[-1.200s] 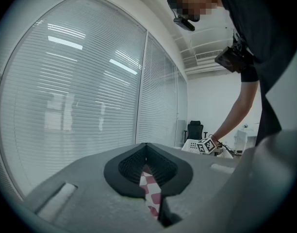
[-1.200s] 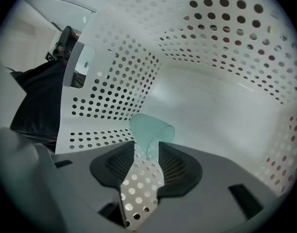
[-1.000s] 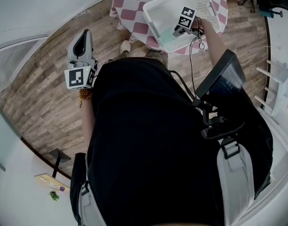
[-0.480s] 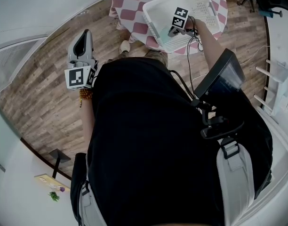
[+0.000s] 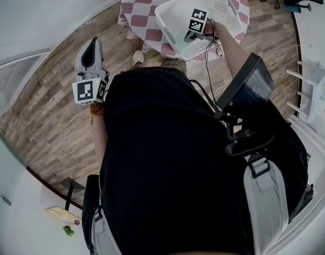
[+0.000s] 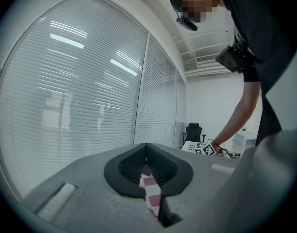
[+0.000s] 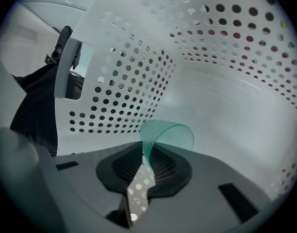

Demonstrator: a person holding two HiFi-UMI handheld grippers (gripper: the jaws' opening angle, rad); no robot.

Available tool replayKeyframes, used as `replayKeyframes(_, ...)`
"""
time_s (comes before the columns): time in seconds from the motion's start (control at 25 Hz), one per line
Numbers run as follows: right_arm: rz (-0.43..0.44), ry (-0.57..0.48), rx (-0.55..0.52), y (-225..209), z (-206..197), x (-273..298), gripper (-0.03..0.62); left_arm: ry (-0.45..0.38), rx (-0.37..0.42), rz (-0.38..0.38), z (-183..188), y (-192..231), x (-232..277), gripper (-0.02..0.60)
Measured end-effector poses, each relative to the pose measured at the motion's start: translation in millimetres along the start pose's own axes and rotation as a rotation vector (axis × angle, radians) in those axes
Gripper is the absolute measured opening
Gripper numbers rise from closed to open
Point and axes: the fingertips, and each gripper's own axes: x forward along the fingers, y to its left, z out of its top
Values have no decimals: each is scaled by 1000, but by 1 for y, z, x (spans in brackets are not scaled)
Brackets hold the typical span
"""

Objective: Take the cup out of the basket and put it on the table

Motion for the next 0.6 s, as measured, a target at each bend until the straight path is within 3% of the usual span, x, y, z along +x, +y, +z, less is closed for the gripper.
replayKeyframes(0.28, -47, -35, 1, -2, 4, -8, 31, -9, 0, -36, -4, 0, 9, 6)
replayKeyframes(0.6, -163, -68, 3, -14, 5, -20, 25, -24, -27, -79, -7, -3, 21, 6)
